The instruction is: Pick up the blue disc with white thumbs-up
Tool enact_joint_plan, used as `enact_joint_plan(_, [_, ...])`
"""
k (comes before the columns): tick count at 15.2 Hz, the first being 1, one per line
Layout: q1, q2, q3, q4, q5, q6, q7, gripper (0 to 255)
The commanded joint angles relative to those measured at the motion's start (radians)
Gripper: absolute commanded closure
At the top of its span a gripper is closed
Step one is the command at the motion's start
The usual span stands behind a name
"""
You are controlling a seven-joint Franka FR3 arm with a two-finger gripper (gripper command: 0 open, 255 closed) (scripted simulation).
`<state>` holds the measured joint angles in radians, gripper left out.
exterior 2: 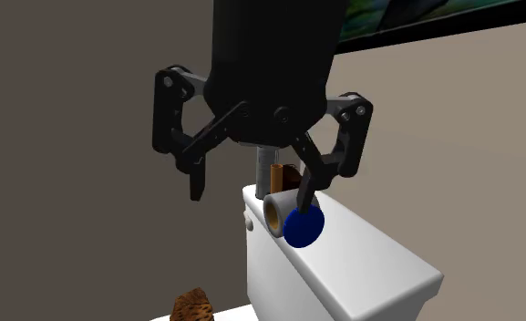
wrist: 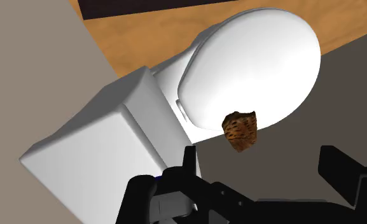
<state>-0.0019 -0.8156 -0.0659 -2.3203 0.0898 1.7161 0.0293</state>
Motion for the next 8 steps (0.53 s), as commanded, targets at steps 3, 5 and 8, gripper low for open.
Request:
enact_joint_plan(3, [-0.026,0.111,0.026,0.074,0.012,-0.002,0.098,0])
enact_joint_plan(5, [-0.052,0.221,0.047,0.153,0.021,-0.012,0.194,0])
enact_joint_plan(8, [-0.088,0.383,0.067,0.278,0.029,-0.037,0.335,0])
